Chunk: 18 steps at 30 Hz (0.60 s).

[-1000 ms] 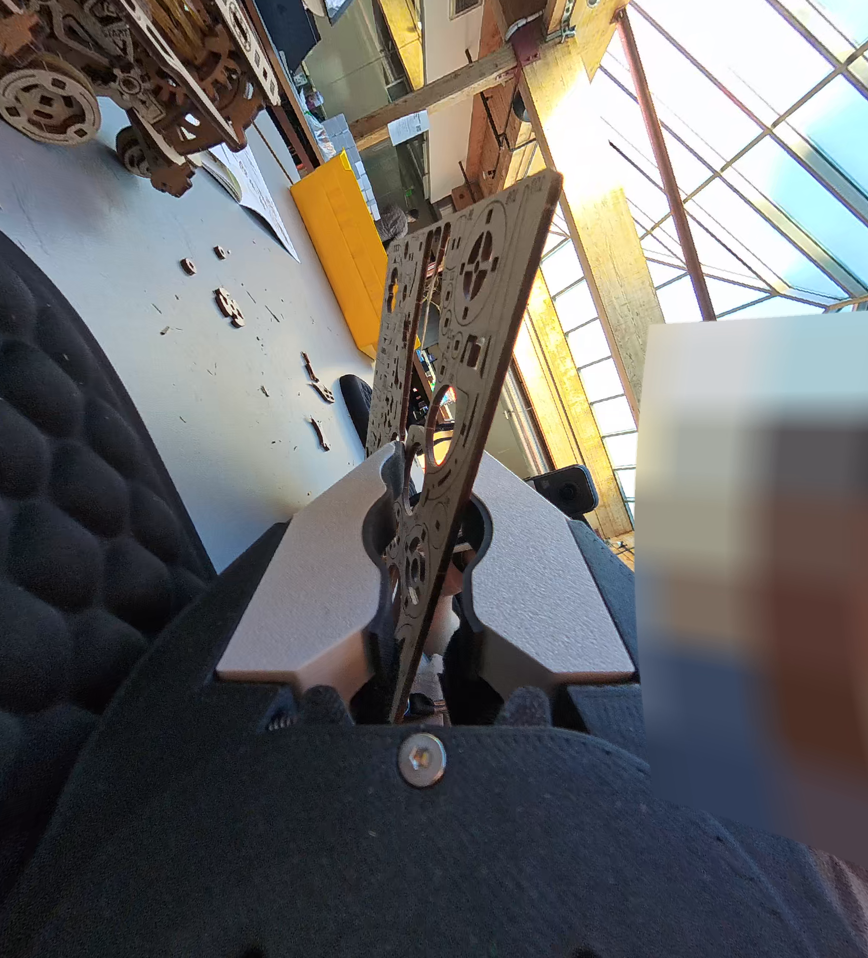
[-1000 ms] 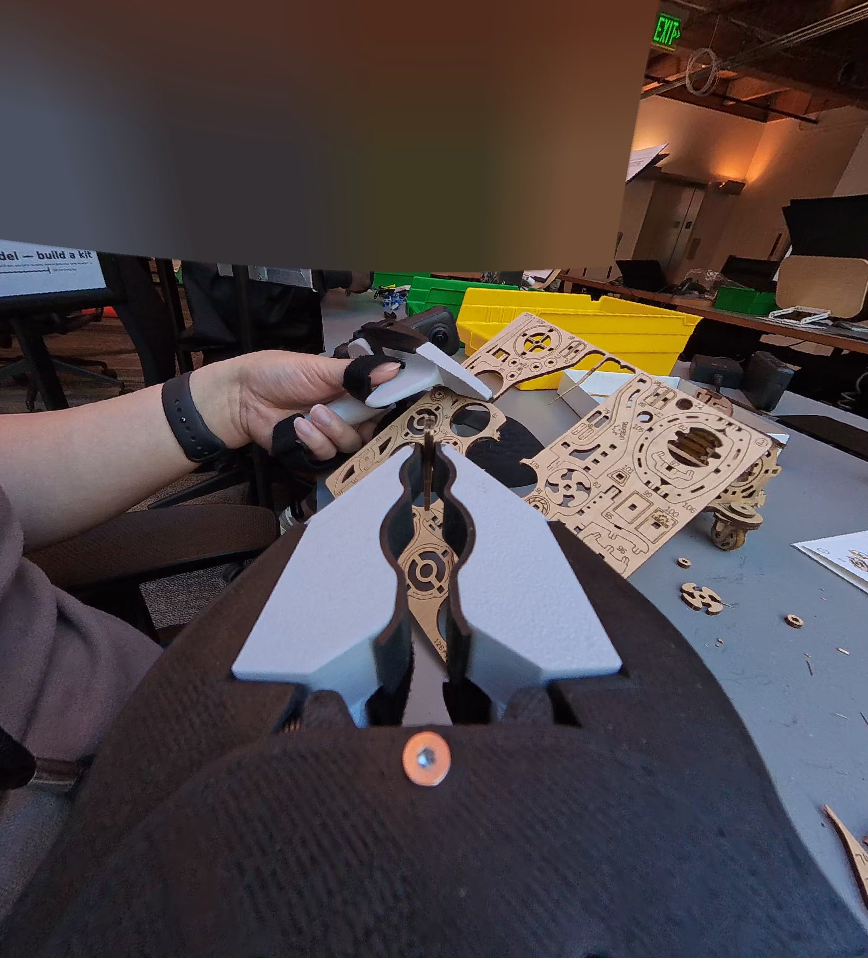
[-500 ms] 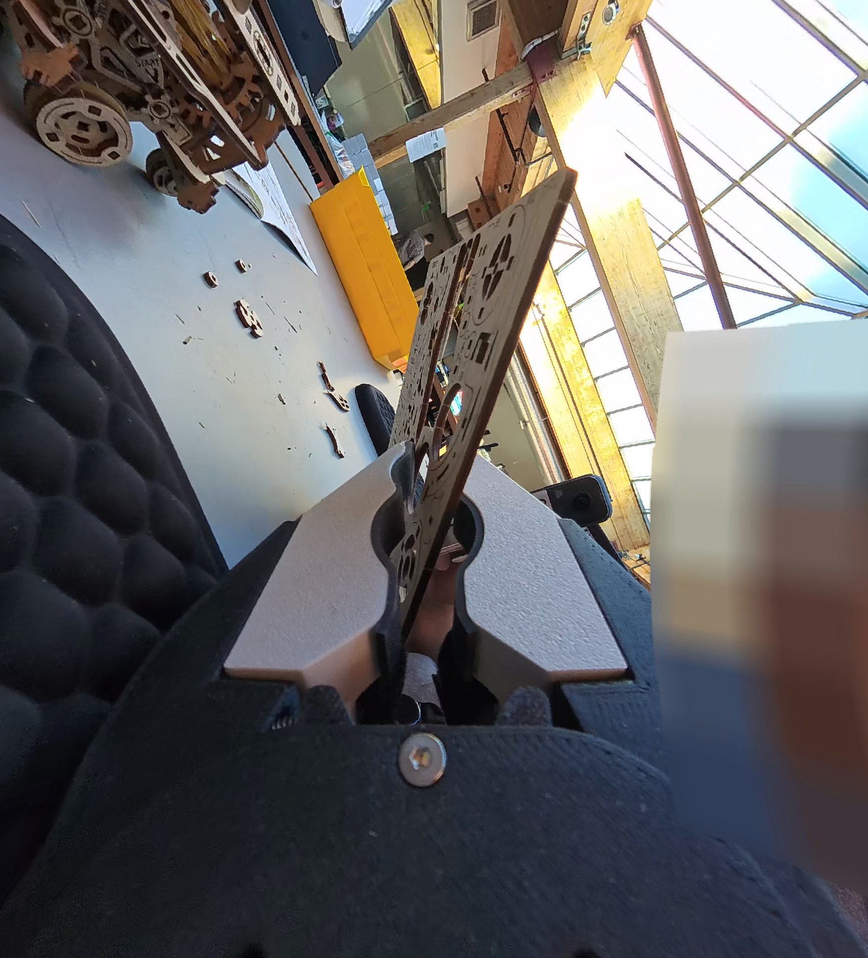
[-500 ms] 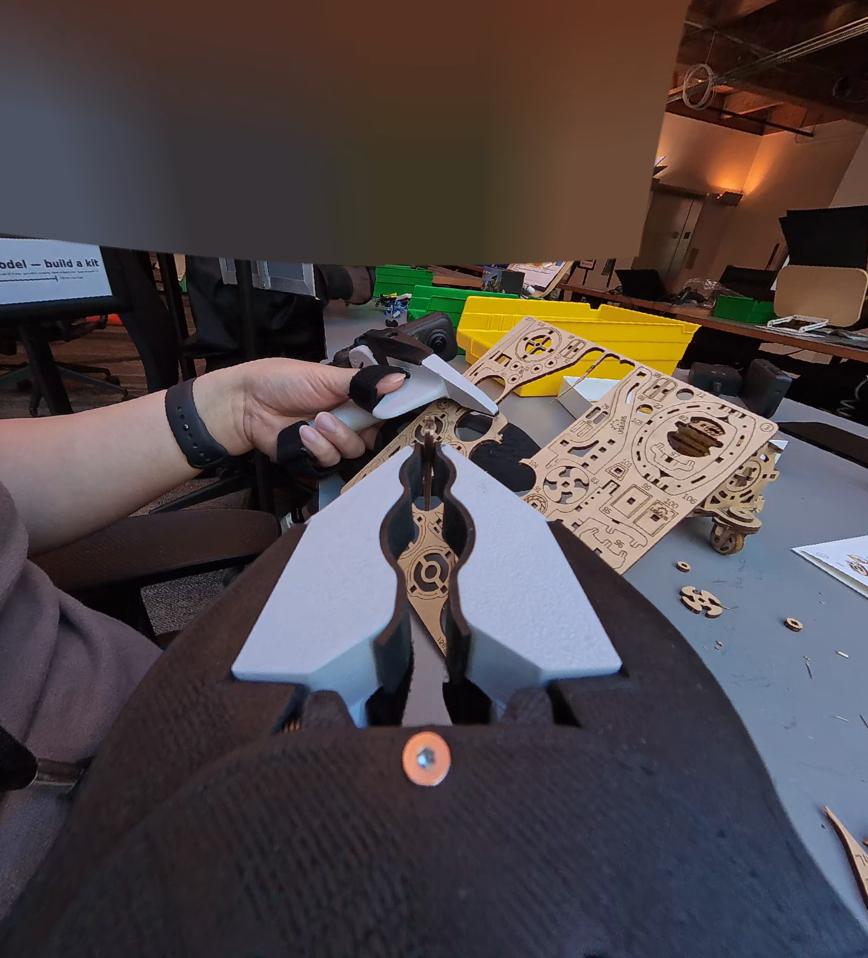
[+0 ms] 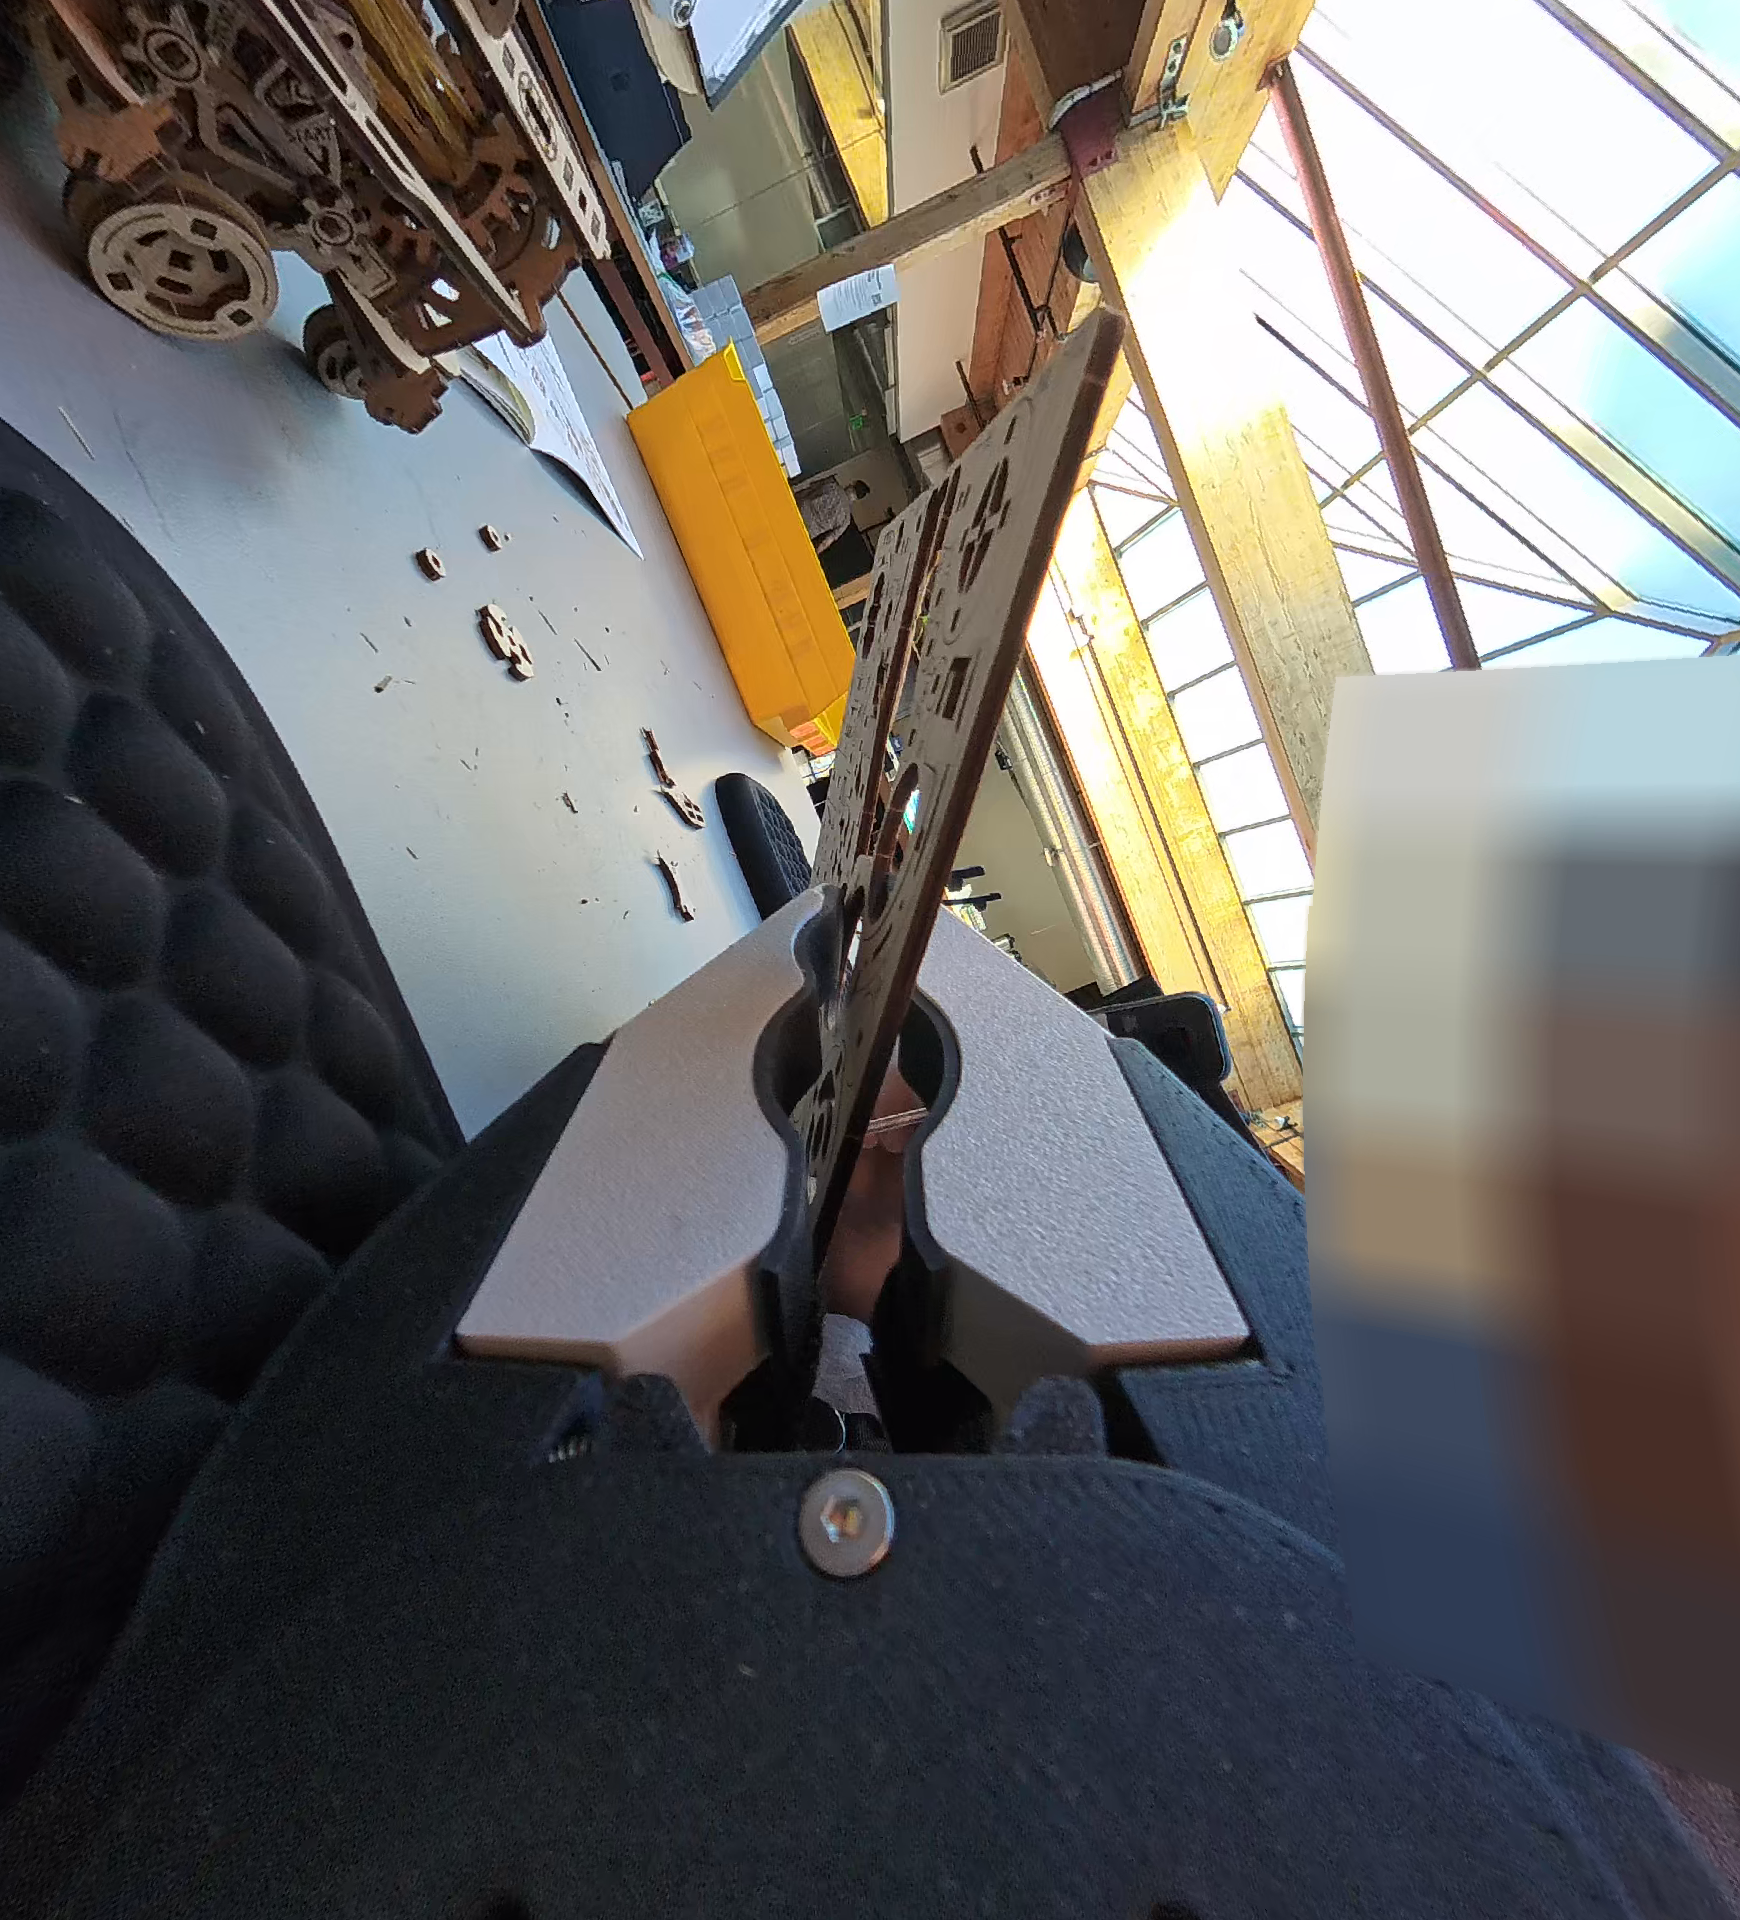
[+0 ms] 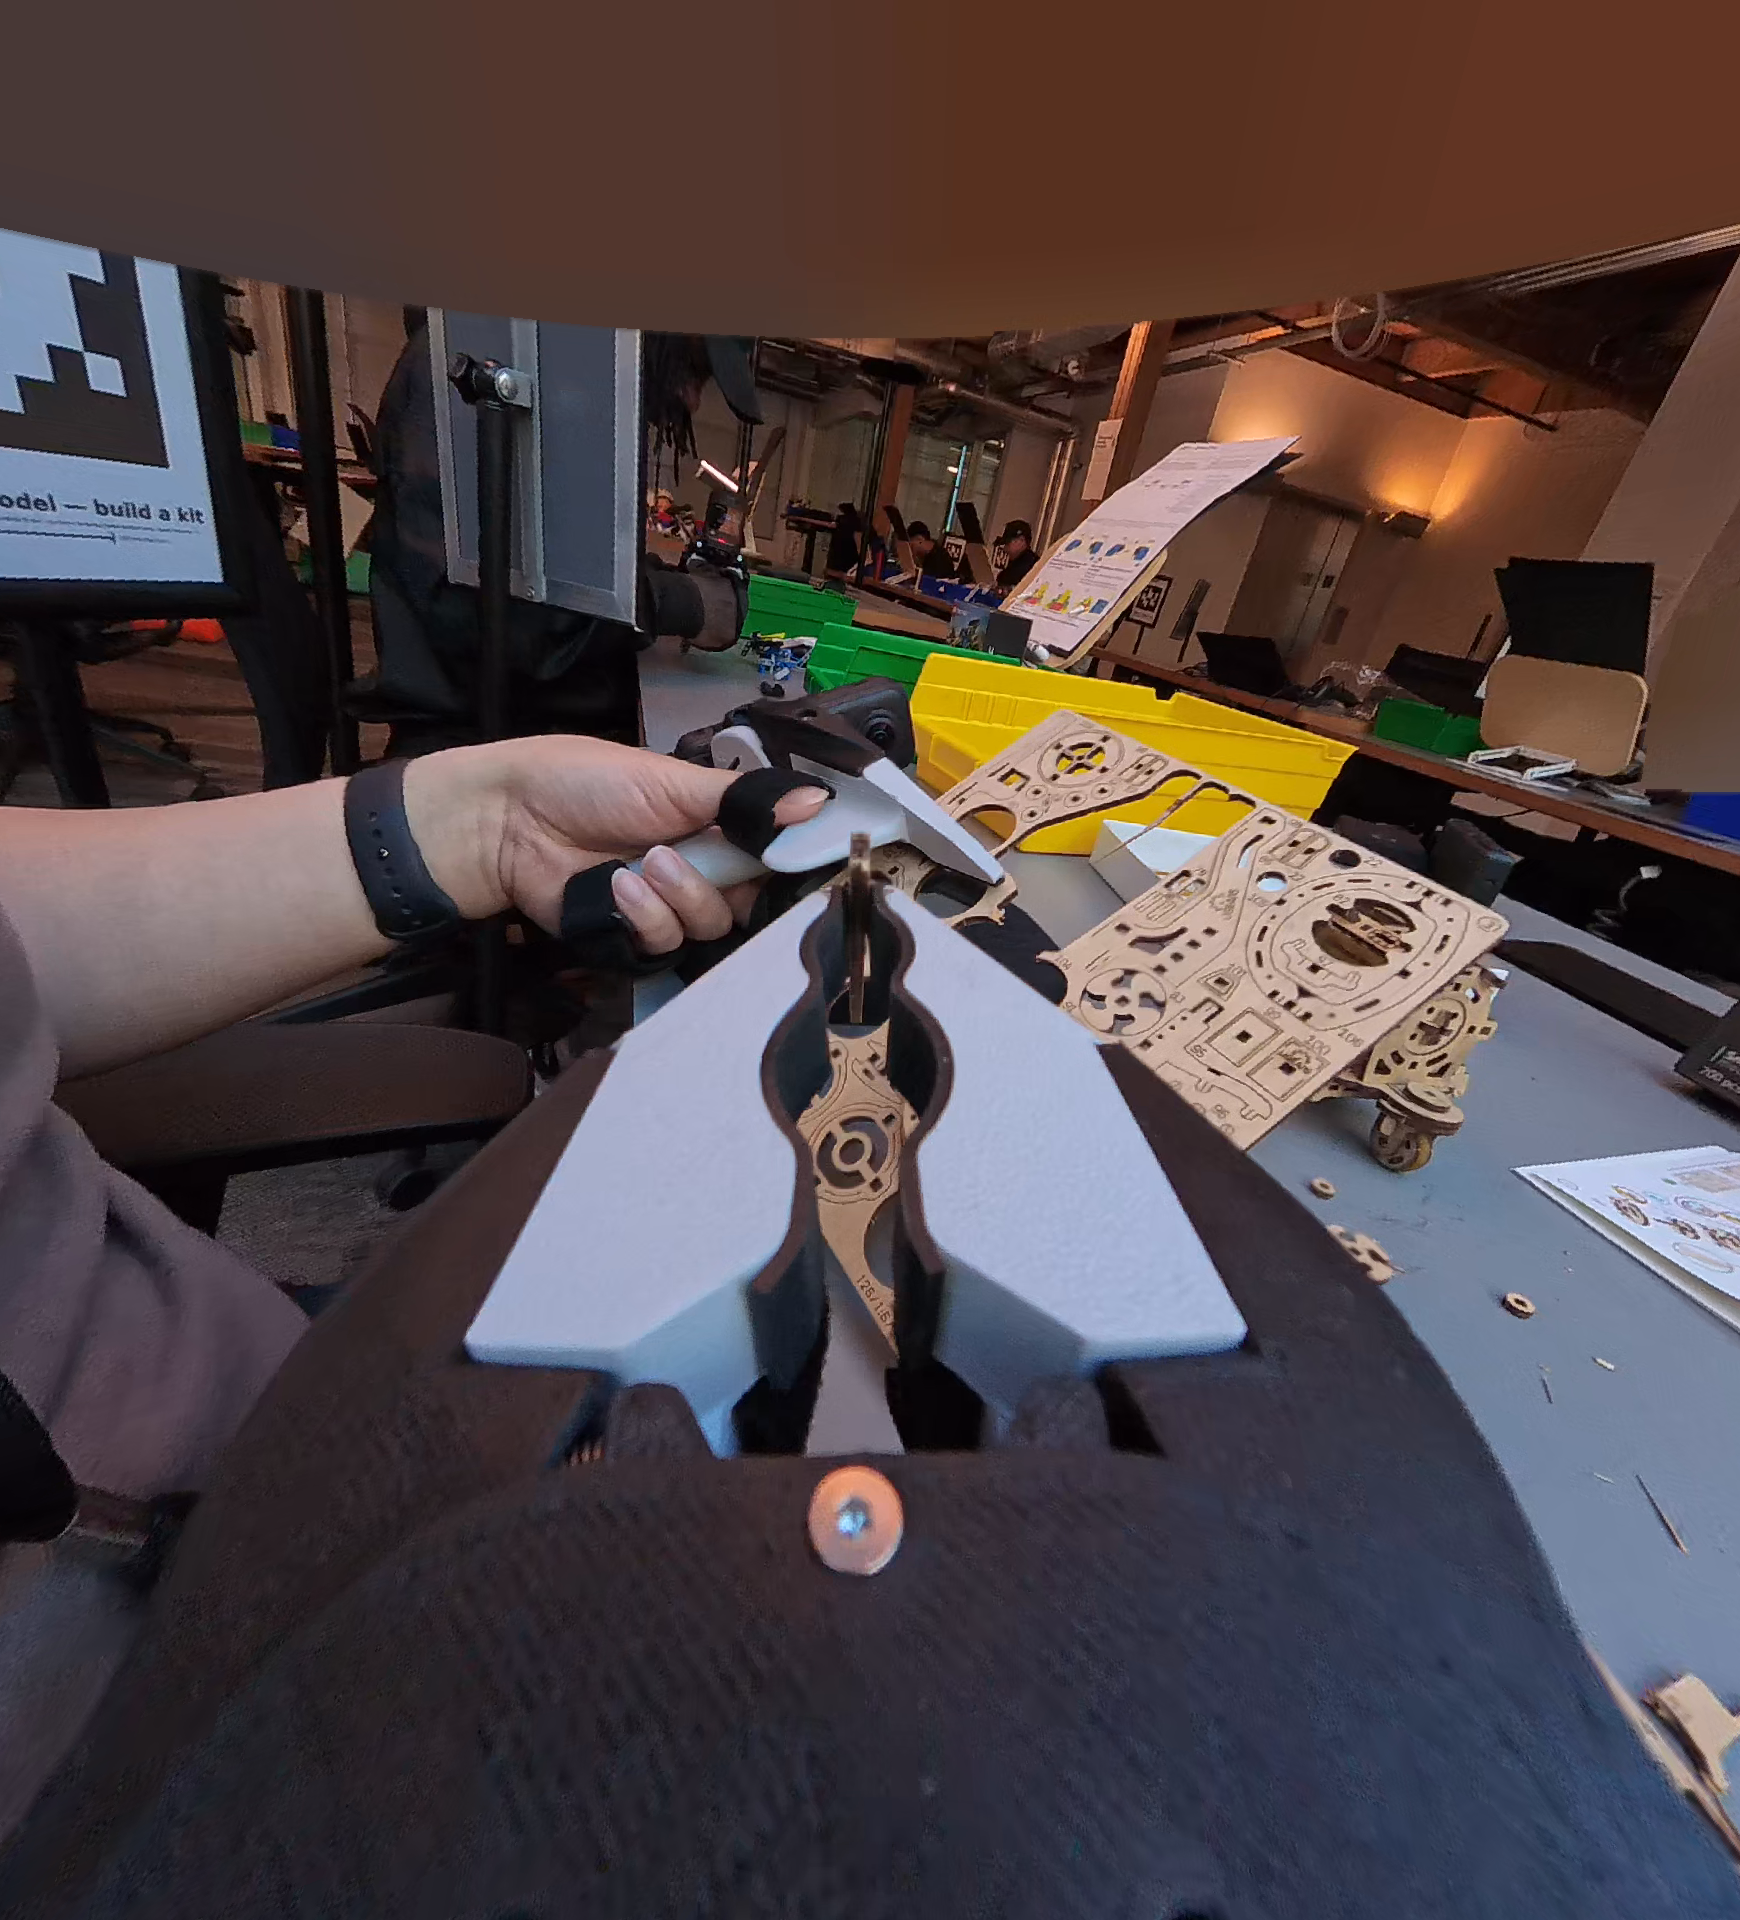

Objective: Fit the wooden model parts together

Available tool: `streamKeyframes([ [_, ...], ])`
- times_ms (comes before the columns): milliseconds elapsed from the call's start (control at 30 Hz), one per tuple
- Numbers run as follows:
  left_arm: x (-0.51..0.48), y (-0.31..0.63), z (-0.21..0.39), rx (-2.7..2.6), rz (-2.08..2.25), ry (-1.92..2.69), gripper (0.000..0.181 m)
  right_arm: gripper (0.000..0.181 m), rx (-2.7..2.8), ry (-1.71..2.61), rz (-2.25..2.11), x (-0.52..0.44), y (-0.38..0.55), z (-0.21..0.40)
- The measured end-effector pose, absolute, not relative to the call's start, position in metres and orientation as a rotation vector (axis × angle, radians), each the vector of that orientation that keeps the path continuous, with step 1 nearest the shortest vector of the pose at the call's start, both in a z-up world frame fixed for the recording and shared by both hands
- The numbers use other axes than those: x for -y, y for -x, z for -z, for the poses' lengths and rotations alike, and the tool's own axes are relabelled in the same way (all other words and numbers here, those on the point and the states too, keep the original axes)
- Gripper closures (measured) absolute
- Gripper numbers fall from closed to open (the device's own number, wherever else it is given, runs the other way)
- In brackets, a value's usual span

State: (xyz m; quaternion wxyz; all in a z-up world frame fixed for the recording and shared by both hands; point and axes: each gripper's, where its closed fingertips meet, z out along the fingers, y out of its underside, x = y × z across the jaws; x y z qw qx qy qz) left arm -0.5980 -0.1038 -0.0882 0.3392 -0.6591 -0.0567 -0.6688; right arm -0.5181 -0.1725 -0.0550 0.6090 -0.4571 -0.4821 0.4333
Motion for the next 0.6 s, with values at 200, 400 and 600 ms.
streamKeyframes([
  [200, 0.103, 0.597, 0.090, 0.145, 1.720, 1.731, 0.176, 0.180, 0.886, 0.999, -0.908, 0.151, 0.480, 0.029],
  [400, 0.102, 0.596, 0.093, 0.141, 1.691, 1.754, 0.177, 0.180, 0.662, 1.152, -0.900, 0.108, 0.438, 0.029],
  [600, 0.102, 0.596, 0.093, 0.142, 1.668, 1.764, 0.176, 0.180, 0.639, 1.159, -0.962, 0.106, 0.433, 0.029],
])
